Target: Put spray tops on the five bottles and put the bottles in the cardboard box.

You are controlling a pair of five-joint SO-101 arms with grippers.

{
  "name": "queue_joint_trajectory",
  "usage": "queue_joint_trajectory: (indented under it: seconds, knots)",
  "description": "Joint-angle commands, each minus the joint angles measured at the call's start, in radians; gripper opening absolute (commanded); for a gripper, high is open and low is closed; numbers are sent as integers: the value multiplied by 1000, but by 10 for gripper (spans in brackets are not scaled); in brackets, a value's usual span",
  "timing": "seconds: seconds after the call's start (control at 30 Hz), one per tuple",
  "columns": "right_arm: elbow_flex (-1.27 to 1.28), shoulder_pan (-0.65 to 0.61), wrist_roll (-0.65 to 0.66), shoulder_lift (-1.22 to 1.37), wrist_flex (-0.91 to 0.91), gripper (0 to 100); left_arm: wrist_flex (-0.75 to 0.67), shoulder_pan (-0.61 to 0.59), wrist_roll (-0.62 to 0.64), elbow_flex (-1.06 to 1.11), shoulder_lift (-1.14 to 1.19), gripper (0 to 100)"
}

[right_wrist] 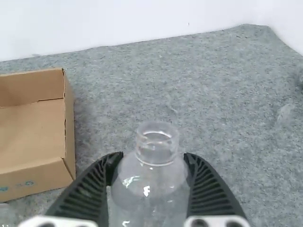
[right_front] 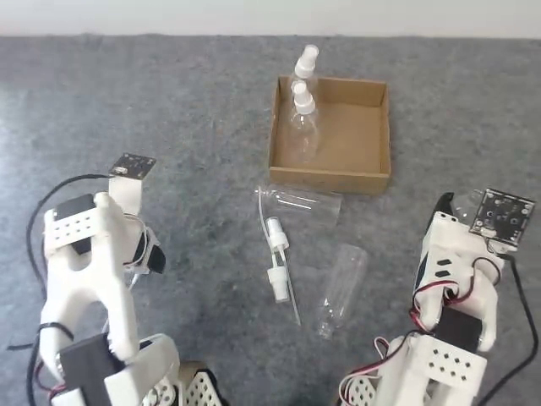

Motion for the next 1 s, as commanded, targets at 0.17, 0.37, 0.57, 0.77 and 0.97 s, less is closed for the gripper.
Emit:
queue_joint_trajectory:
  seconds: [0.17, 0.37, 0.57, 0.77, 0.97]
  knots:
    - [-9, -10, 15, -16, -16, 55, 173, 0, -103, -142, -46, 199]
    - [-9, -25, 15, -16, -16, 55, 249, 2, -117, -223, -46, 199]
    - [-9, -25, 17, -16, -16, 55, 256, 3, -115, -268, -21, 200]
    - [-9, -25, 17, -16, -16, 55, 328, 2, -117, -449, 238, 200]
    - [-9, -25, 17, -16, -16, 55, 414, -2, -117, -636, 450, 196]
